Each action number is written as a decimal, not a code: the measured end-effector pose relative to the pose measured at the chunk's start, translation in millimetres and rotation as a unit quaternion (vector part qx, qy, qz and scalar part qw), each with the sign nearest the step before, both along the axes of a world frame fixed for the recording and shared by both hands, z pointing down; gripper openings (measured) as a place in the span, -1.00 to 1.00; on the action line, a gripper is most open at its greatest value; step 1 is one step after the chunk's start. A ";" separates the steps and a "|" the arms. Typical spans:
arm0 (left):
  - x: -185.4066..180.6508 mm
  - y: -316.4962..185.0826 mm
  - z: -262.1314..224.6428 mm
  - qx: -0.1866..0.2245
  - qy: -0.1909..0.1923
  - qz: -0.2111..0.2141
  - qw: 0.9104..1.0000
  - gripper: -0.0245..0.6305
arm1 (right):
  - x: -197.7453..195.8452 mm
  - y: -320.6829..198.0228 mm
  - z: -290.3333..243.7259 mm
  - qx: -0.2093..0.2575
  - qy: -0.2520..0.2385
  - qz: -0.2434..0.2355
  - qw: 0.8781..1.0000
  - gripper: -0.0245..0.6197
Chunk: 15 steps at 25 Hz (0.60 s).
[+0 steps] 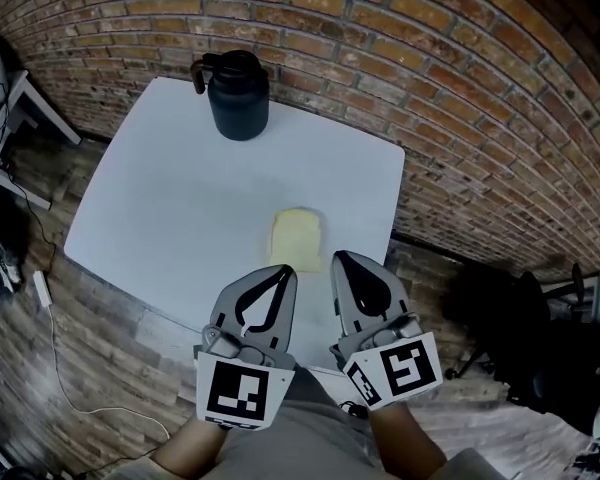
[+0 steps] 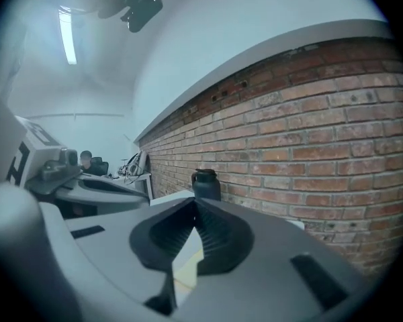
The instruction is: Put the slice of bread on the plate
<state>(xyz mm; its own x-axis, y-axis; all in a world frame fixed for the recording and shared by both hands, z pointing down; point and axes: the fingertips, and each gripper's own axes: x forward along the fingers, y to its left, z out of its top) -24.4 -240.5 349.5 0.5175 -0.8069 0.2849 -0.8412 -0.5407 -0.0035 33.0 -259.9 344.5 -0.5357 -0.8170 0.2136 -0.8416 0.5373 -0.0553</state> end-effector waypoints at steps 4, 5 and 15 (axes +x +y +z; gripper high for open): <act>3.1 8.9 -17.5 0.019 0.004 0.004 1.000 -0.89 | 2.3 17.3 -21.0 0.026 -0.003 0.002 1.000 -0.90; 3.9 10.6 -21.9 0.023 0.005 0.004 1.000 -0.89 | 2.7 20.9 -25.1 0.031 -0.002 0.002 1.000 -0.90; 9.9 31.9 -52.3 0.051 0.004 0.017 0.999 -0.89 | -3.4 52.4 -64.2 0.091 0.008 -0.007 0.996 -0.90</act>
<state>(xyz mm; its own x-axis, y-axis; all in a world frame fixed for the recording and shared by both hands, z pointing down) -14.6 -208.6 297.1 0.5467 -0.8135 0.1981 -0.8229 -0.5658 -0.0525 29.6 -207.6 280.3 -0.5447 -0.8356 0.0712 -0.8340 0.5487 0.0584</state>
